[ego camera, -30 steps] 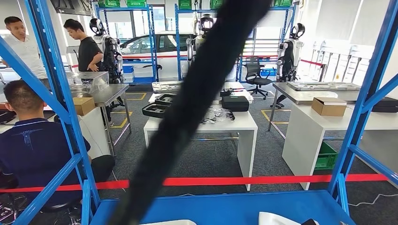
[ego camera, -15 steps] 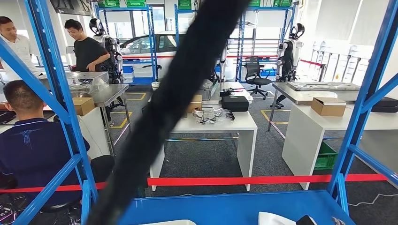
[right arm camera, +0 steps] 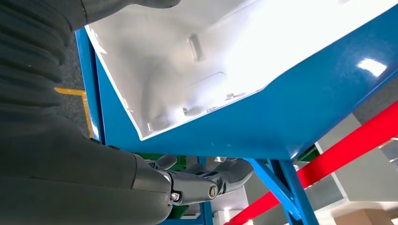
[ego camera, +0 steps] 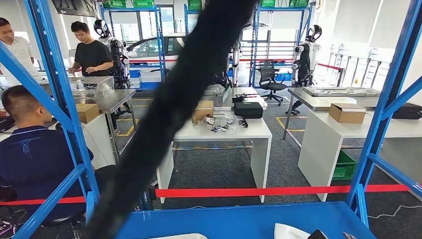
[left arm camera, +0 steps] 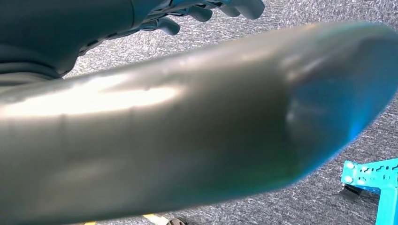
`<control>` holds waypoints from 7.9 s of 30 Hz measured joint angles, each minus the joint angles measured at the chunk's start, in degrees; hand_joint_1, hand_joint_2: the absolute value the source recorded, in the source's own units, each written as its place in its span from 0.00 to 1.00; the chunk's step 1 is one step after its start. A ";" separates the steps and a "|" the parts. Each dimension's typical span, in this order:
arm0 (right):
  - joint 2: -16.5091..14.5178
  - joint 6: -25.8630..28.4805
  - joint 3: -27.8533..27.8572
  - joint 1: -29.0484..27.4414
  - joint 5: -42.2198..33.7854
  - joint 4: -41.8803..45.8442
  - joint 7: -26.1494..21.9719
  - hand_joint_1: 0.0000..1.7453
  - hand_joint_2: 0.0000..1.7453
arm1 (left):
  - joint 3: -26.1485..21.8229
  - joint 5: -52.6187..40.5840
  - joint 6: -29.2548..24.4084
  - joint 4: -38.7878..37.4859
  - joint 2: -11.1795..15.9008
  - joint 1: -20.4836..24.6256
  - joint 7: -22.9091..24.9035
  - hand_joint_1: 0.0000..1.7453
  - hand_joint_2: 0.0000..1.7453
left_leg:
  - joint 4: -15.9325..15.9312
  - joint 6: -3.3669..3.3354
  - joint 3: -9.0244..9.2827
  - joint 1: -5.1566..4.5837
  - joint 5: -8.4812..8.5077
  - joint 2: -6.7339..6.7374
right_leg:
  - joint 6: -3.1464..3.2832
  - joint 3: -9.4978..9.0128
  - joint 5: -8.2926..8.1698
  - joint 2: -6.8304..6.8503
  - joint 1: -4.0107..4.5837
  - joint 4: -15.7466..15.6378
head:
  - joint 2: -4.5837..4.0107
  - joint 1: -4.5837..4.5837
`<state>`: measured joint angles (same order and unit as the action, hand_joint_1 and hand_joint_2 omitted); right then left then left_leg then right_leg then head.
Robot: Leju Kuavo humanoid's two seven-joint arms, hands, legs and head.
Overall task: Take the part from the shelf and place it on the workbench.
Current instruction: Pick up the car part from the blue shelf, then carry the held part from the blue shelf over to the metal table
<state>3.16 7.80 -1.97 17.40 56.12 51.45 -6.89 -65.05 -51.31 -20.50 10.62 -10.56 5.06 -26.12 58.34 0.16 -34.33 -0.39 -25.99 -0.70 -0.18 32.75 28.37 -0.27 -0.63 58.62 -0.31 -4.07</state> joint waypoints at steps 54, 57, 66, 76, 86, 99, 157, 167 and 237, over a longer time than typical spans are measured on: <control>2.10 2.83 6.10 3.63 2.05 -9.58 1.93 0.93 1.00 | 0.00 -1.64 0.09 -0.07 -0.31 -0.08 -0.71 0.00 0.00 | 0.00 0.00 0.07 0.00 0.00 0.05 | -0.01 -0.05 -0.01 -0.01 0.00 0.00 | 0.00 0.11; 2.09 2.92 6.10 4.51 1.85 -11.35 0.93 0.93 1.00 | 0.00 -1.49 0.00 -0.07 -0.30 -0.08 -1.70 0.00 0.00 | 0.00 0.00 0.07 0.00 0.00 0.02 | -0.01 -0.05 -0.01 -0.01 0.00 0.00 | 0.00 0.11; 1.90 3.19 6.10 4.46 1.31 -12.34 -0.45 0.89 1.00 | 0.00 -0.98 0.26 -0.07 -0.28 -0.09 -3.37 0.00 0.00 | 0.00 0.00 0.06 0.00 0.00 0.03 | 0.00 -0.04 0.00 -0.01 0.00 0.00 | 0.00 0.11; 1.68 2.95 6.10 4.04 0.96 -12.25 -1.22 0.81 1.00 | -0.15 0.66 6.77 -0.01 0.25 -0.10 -12.74 0.00 0.00 | 0.00 0.00 0.07 0.00 0.00 0.04 | 0.00 -0.05 0.00 -0.01 0.00 0.00 | 0.00 0.13; 1.32 3.09 6.10 3.76 0.87 -11.85 -1.46 0.80 1.00 | -0.15 0.46 7.58 0.13 0.85 -0.08 -12.23 0.00 0.00 | 0.00 0.00 0.07 0.00 0.00 0.02 | 0.00 -0.05 0.00 -0.01 0.00 0.00 | 0.00 0.13; 0.91 4.74 6.10 2.76 2.04 -4.07 -2.35 0.80 1.00 | -0.29 1.07 4.11 0.09 0.86 -0.04 -8.12 0.00 0.00 | 0.00 0.00 0.05 0.00 0.00 0.03 | 0.00 -0.06 0.00 0.00 0.00 0.00 | 0.00 0.13; -0.69 23.69 -9.24 3.52 26.55 14.52 -2.98 0.80 1.00 | -2.71 1.10 -2.16 0.25 0.20 0.46 0.32 0.00 0.00 | 1.07 2.15 -0.63 1.58 0.00 0.30 | -1.22 1.02 0.89 -0.16 -1.46 2.24 | 0.07 0.81; -1.02 23.24 -11.63 4.55 27.08 14.06 -3.58 0.80 1.00 | -2.71 0.98 -2.34 0.25 0.34 0.46 0.38 0.00 0.00 | 14.14 1.90 -4.82 1.26 -6.91 0.51 | 1.63 2.10 -0.59 0.14 -0.49 2.05 | 0.07 1.44; 3.95 20.41 -16.93 10.15 24.63 21.64 -6.22 0.80 1.00 | -2.71 -0.27 -2.30 0.27 1.25 0.96 1.73 0.00 0.00 | 0.37 0.89 3.53 0.82 -3.45 0.37 | -0.54 3.75 -4.56 0.70 -0.39 0.31 | 0.07 3.21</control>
<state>7.10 28.21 -18.90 27.56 80.75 73.09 -13.10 -67.76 -51.59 -22.79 10.89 -9.30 6.02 -24.39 58.71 1.06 -30.79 0.42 -29.44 -0.33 -0.72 36.50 23.80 0.42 -1.02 58.93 -0.24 -0.86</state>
